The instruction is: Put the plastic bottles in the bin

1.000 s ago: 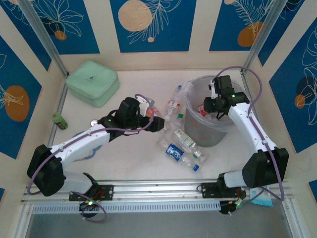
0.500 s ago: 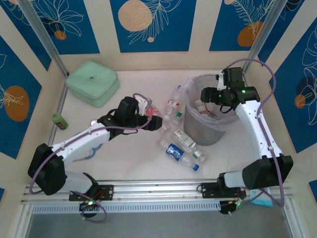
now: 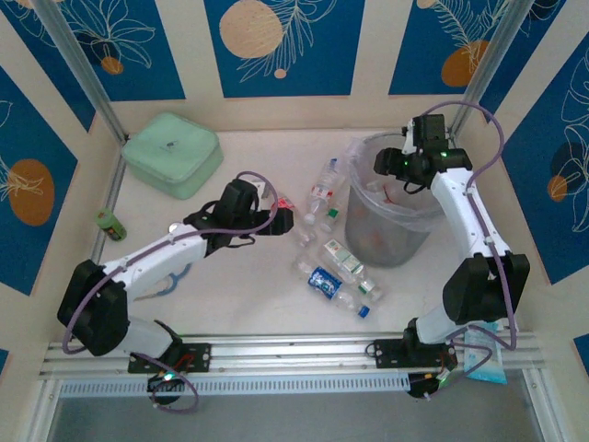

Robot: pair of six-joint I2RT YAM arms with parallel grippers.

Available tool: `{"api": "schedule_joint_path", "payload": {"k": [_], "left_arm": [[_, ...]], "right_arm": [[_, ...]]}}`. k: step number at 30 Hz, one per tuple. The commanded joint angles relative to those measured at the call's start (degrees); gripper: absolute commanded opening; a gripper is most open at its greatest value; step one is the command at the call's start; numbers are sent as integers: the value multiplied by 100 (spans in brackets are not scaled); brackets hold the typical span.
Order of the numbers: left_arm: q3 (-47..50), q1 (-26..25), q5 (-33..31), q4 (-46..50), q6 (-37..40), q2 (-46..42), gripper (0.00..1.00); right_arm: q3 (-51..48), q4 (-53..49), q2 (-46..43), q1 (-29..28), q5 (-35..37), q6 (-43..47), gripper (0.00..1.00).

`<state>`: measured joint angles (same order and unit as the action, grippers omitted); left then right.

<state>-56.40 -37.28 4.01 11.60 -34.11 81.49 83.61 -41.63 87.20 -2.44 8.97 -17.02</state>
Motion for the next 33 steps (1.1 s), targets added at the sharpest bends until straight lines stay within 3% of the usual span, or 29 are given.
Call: {"api": "schedule_joint_path", "payload": {"k": [1, 11, 15, 20, 23, 29, 33], "left_arm": [[-210, 66, -496, 220, -520, 306, 92], [-569, 63, -656, 94, -1213, 1140, 92], [-697, 68, -685, -25, -1405, 1390, 92], [-1012, -9, -931, 28, -1678, 1685, 94], [-1277, -88, -1043, 231, -1853, 1924, 95], [-1476, -207, -1041, 273, -2344, 2361, 96], [-1473, -364, -1016, 196, -2651, 2550, 89]], "right_arm": [[-256, 457, 87, 219, 427, -62, 70], [-814, 945, -453, 825, 982, -62, 70], [-671, 854, -672, 957, 658, -108, 72], [-416, 651, -1154, 852, 336, -175, 88], [-298, 592, -1432, 800, 91, -197, 92], [-97, 517, -1891, 743, -586, -295, 92], [113, 282, -2043, 521, -704, -237, 92]]}}
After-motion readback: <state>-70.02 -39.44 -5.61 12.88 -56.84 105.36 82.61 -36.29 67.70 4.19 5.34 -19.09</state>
